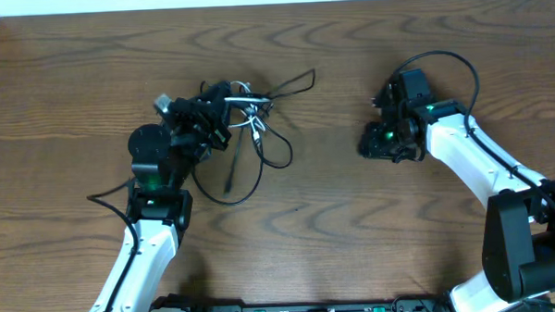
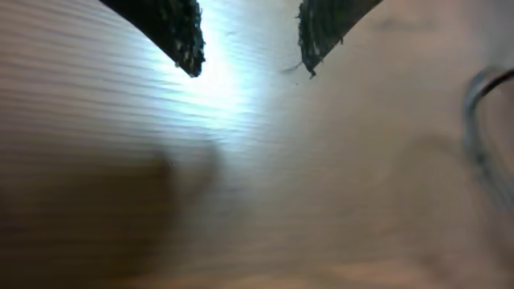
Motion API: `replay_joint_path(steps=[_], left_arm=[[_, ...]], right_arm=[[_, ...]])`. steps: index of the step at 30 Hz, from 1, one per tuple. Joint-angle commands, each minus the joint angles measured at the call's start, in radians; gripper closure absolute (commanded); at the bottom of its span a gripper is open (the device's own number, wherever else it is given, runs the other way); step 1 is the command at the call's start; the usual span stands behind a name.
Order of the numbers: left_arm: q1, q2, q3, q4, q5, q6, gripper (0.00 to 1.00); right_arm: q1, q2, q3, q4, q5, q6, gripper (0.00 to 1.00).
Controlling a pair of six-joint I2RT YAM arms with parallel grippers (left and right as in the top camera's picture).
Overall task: Untangle cables
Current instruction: 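Move the right gripper back to grasp the bundle beside the left gripper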
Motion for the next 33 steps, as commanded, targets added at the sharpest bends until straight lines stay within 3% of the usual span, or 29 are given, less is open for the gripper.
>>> replay_joint_path(steps=[1,8,12,15,17,19,23,28,30,33], left_arm=[[-0.001,-0.012,0.011,0.024,0.148,0.346,0.92],[-0.007,-0.012,0.011,0.018,0.401,1.061,0.92],[-0.042,-0.01,0.011,-0.023,0.422,1.246,0.92],[-0.09,-0.005,0.011,-0.018,0.421,1.278,0.92],[-0.133,-0.005,0.011,-0.018,0.422,1.303,0.92],[-0.179,-0.005,0.011,-0.018,0.422,1.327,0.92],[-0.266,-0.005,0.011,-0.017,0.421,1.353,0.92],[-0.295,-0.005,0.011,-0.017,0.406,1.35,0.92],[-0.295,-0.005,0.011,-0.018,0.31,1.257,0.92],[-0.295,-0.005,0.011,-0.019,0.098,0.977,0.92]], right_arm=[[-0.004,0.005,-0.002,0.0,-0.277,-0.125,0.62],[-0.005,-0.036,-0.001,-0.001,-0.419,-0.161,0.6],[-0.005,-0.124,-0.001,-0.008,-0.428,-0.161,0.59],[-0.004,-0.211,-0.001,-0.002,-0.427,-0.16,0.4],[-0.004,-0.264,-0.001,0.018,-0.423,-0.145,0.35],[-0.004,-0.303,-0.001,0.047,-0.4,-0.077,0.38],[0.004,-0.323,-0.001,0.08,-0.344,0.066,0.57],[0.008,-0.319,-0.001,0.09,-0.341,0.122,0.61],[0.008,-0.319,-0.001,0.083,-0.338,0.121,0.57],[0.008,-0.32,-0.001,0.05,-0.3,0.116,0.52]])
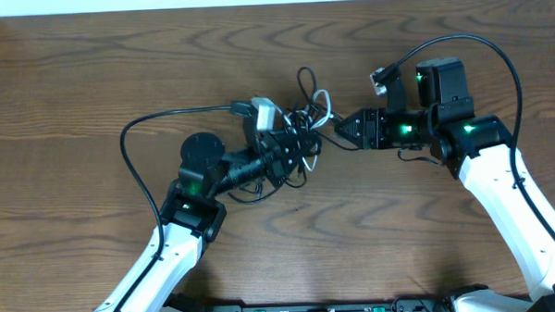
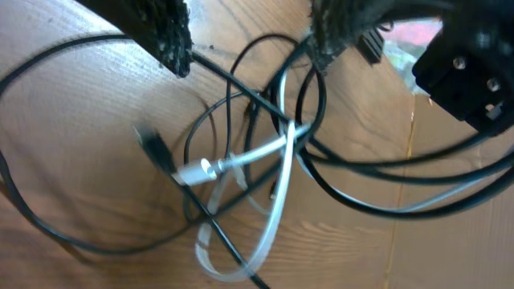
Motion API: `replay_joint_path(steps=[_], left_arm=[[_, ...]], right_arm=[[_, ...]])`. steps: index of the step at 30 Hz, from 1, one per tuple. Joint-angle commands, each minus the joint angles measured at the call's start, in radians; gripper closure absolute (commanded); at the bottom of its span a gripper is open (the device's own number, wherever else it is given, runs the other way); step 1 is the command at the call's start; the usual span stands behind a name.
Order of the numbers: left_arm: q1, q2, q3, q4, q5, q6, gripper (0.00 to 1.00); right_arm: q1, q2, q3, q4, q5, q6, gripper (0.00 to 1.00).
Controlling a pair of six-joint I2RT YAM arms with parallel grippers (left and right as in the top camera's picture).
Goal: Untangle cables
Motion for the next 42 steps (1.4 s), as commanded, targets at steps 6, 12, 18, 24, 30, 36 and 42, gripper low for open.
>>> replay_joint_path(steps=[6,12,18,24,30,36,42], left_arm=[[-0.002,-0.005,0.011,0.008,-0.51,-0.761,0.92],[-0.002,-0.005,0.011,0.006,-0.631,-0.93,0.92],[-0.002,-0.005,0.011,0.005,-0.665,-1.079,0.92],[-0.002,-0.005,0.011,0.005,-0.685,-1.138,0.92],[-0.002,-0.005,0.011,0.005,-0.684,-1.182,0.92],[-0.002,-0.006,0.011,0.005,-0.685,-1.223,0.92],[-0.002,-0.006,0.011,0.005,-0.684,-1.223,0.92]], right_arm=[[0.002,0.002,0.0,-0.122,0.071,-0.085,0.5],[0.016,0.002,0.0,-0.202,-0.104,-0.268,0.45],[0.095,0.002,0.0,-0.219,-0.263,-0.413,0.43],[0.25,0.009,-0.003,-0.122,-0.235,-0.381,0.43],[0.391,0.094,-0.016,0.052,0.034,-0.228,0.45],[0.426,0.213,-0.021,0.17,0.406,-0.115,0.6],[0.377,0.221,-0.021,0.224,0.582,-0.047,0.52]])
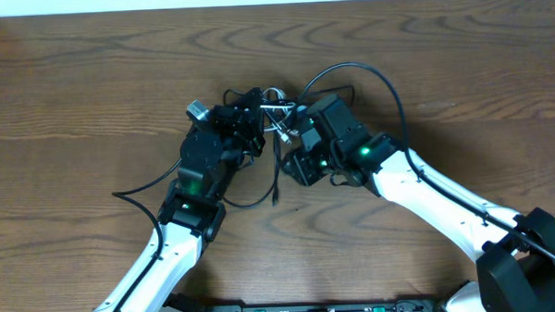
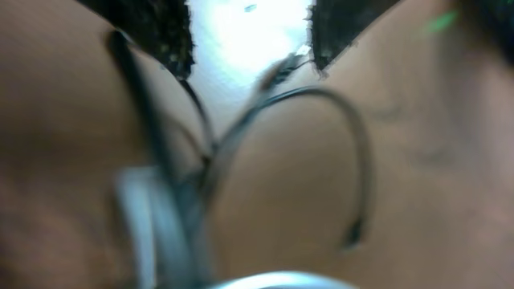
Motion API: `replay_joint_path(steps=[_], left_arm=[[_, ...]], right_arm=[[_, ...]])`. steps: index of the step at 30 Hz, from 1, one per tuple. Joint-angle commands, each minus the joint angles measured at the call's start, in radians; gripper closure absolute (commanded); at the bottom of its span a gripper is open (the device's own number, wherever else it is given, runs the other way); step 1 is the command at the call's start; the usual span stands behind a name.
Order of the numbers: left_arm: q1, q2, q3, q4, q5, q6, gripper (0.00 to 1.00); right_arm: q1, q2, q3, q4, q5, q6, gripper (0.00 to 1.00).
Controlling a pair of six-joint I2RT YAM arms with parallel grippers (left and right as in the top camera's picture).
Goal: Untangle cables
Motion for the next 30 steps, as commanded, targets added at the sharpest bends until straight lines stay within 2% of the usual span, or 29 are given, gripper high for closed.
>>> replay_joint_path(steps=[1,3,7,11,23,24,26,27,29,30], left_arm=[[-0.006,-0.007,0.011,0.013,0.014,-0.017,0.93],[-0.006,-0.007,0.011,0.013,0.024,-0.017,0.92],[-0.006,-0.007,0.011,0.009,0.04,-0.017,0.92],[-0.006,-0.007,0.011,-0.001,0.04,-0.017,0.92],[-0.005,-0.008,0.011,-0.005,0.068,0.002,0.93],[-0.005,-0.008,0.011,-0.005,0.07,0.027,0.92],[-0.006,-0.008,0.011,-0.006,0.071,0.153,0.92],[-0.005,-0.008,0.011,-0.005,0.07,0.301,0.92],[-0.005,-0.008,0.011,-0.005,0.094,0.483,0.92],[-0.005,-0.008,0.011,-0.005,0.112,0.536,0.92]], right_arm=[[-0.034,0.0,-0.001,0.045,0.164,0.066,0.46],[-0.045,0.0,-0.001,0.082,0.156,0.066,0.39],[-0.046,0.002,-0.001,0.134,0.142,0.069,0.35],[-0.046,0.002,-0.001,0.174,0.07,0.071,0.33],[-0.053,0.003,-0.001,0.225,0.075,0.087,0.34],[-0.056,0.003,-0.001,0.222,0.075,0.086,0.35],[-0.069,0.003,-0.001,0.201,0.082,0.069,0.35],[-0.085,0.003,-0.001,0.169,0.095,0.065,0.35],[-0.119,0.003,-0.001,0.113,0.108,0.064,0.36],[-0.138,0.003,-0.001,0.09,0.108,0.064,0.36]])
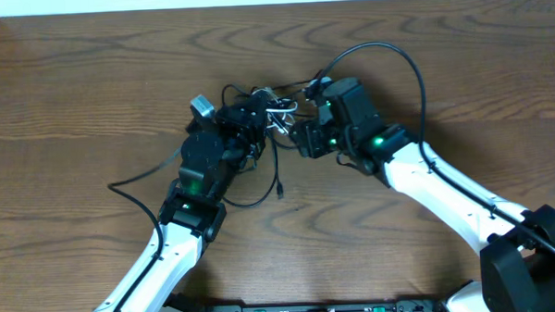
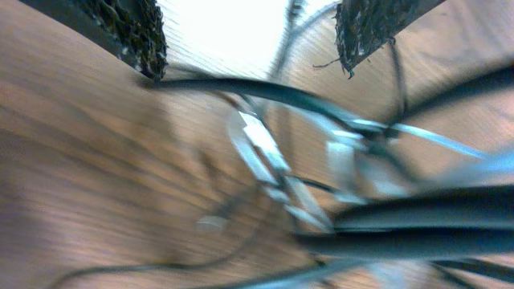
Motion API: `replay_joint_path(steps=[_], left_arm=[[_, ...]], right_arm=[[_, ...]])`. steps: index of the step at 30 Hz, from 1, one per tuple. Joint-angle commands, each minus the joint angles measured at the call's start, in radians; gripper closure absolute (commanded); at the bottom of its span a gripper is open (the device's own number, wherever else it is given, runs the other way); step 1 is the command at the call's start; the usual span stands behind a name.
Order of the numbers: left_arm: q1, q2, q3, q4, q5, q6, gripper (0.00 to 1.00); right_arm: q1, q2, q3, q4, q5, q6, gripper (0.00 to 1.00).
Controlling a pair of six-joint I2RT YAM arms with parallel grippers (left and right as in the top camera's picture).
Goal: Untangle cables
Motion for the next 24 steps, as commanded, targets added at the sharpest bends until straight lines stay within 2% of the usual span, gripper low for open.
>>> replay_joint_path(steps=[1,5,7,9,13,16,19,21,24], left_arm=[[-0.002,-0.007,0.011,0.006,0.073,0.358,0.92],[-0.002,-0.008,0.011,0.006,0.137,0.488,0.92],[-0.002,-0.008,0.011,0.005,0.143,0.495,0.92],[-0.002,-0.008,0.011,0.006,0.122,0.467,0.92],[-0.003,-0.007,0.011,0.005,0.03,0.301,0.92],[-0.003,-0.007,0.011,0.005,-0.056,0.139,0.92],[-0.003,-0.007,0.011,0.005,-0.107,0.046,0.92],[-0.003,-0.007,0.011,0.005,-0.112,-0.014,0.92],[-0.003,-0.008,0.011,0.006,-0.111,-0.092,0.92]], right_arm=[[-0.071,0.003,0.001,-0.063,0.024,-0.012,0.36],[-0.137,0.003,0.001,-0.093,0.02,-0.039,0.36],[-0.165,0.003,0.001,-0.096,0.005,-0.043,0.37],[-0.194,0.003,0.001,-0.095,-0.122,-0.088,0.38],[-0.222,0.003,0.001,-0.107,-0.466,-0.205,0.37],[-0.237,0.003,0.001,-0.148,-0.693,-0.23,0.36],[-0.232,0.003,0.001,-0.191,-0.882,-0.282,0.36],[-0.22,0.003,0.001,-0.212,-0.936,-0.326,0.36],[-0.188,0.003,0.001,-0.21,-0.854,-0.349,0.33]])
